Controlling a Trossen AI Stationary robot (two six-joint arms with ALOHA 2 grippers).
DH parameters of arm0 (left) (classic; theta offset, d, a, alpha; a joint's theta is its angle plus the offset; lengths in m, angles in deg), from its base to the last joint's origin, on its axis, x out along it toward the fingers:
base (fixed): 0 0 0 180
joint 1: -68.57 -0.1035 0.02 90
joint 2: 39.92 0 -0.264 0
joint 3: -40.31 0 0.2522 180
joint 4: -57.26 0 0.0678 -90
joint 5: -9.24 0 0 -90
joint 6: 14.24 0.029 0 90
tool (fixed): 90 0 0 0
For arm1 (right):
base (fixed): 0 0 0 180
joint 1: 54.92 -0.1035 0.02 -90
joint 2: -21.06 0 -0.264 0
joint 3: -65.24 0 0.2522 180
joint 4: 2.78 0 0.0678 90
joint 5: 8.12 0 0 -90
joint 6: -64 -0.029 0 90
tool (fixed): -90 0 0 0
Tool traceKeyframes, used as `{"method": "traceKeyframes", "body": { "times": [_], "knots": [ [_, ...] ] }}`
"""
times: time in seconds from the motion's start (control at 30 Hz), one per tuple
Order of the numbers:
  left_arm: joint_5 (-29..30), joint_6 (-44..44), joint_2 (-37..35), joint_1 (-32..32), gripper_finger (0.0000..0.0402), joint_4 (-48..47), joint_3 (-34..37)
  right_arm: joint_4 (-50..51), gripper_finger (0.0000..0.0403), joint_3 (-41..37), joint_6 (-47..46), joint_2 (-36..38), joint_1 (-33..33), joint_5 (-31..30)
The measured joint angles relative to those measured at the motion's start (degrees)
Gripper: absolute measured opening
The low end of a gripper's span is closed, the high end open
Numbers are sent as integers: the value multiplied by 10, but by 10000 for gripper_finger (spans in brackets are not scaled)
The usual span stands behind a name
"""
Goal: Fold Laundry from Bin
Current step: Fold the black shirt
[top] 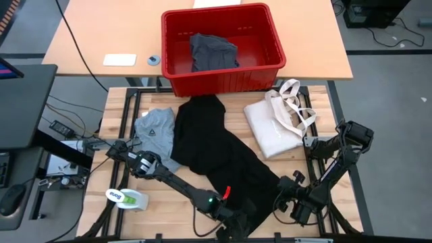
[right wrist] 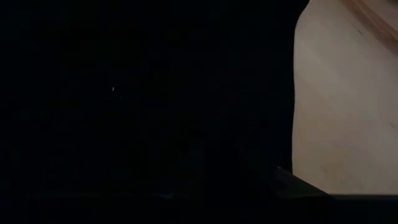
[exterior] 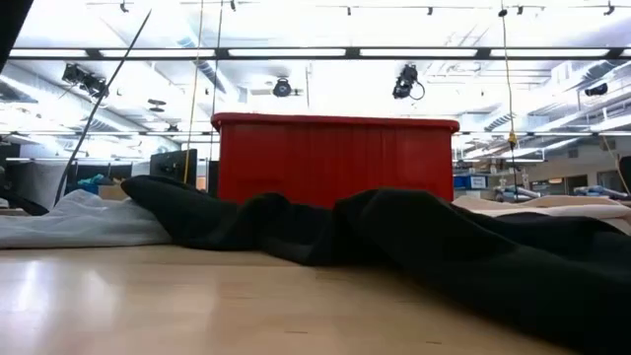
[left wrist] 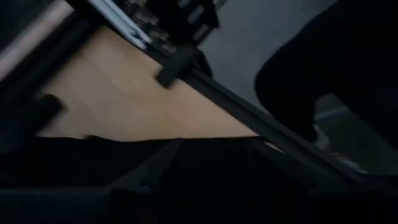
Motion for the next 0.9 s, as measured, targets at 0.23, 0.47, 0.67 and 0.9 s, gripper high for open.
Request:
{"method": "traceKeyframes", "body": {
  "times": [0.23, 0.47, 0.67, 0.9],
  "knots": [
    [6, -6, 5, 15, 182, -55, 1, -5, 90, -1, -3, -1, 2, -16],
    [21, 200, 7, 17, 180, -83, 1, -68, 90, -1, 9, -1, 10, -44],
    [18, 316, 7, 20, 180, -111, 1, -125, 90, -1, 17, -1, 33, -69],
    [23, 279, 17, 19, 180, -126, 1, -157, 90, -1, 21, -12, 68, -67]
  ]
}}
